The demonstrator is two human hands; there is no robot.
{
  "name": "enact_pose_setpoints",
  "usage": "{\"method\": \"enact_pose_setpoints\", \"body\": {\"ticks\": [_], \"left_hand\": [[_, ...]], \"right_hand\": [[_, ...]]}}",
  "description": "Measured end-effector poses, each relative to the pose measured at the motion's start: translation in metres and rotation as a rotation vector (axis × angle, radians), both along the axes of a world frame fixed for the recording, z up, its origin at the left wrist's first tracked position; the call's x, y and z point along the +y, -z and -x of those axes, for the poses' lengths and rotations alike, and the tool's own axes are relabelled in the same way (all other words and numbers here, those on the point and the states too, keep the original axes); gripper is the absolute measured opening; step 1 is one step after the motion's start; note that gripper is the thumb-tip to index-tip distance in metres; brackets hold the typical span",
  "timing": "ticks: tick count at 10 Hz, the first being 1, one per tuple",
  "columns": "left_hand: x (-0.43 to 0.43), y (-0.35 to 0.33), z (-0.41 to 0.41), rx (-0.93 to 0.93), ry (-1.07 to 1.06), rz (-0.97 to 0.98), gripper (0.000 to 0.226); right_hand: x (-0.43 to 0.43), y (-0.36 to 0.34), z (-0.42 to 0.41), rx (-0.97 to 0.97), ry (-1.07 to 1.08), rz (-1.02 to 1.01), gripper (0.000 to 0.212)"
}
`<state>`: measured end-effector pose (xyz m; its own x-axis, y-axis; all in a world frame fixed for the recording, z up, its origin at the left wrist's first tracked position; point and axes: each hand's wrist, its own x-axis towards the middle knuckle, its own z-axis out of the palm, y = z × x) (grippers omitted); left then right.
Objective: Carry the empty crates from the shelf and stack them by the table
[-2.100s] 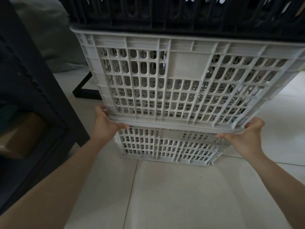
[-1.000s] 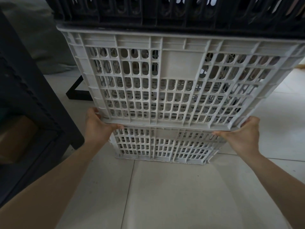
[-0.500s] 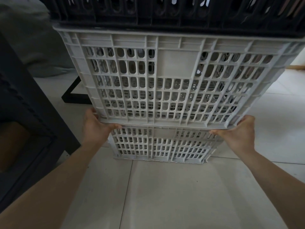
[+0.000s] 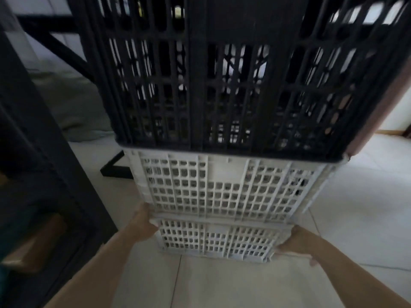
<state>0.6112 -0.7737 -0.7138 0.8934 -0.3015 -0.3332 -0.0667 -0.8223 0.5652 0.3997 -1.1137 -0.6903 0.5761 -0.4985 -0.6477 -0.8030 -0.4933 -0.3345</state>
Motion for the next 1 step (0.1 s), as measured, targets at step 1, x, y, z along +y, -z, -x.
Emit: {"method": "enact_pose_setpoints", "body": {"ticks": [1], "left_hand": [[0.0162, -0.0848, 0.0232, 0.052, 0.187, -0.258, 0.052]], "right_hand": [[0.0247, -0.0885, 0.0087, 0.166, -0.234, -0.115, 0.094]]}}
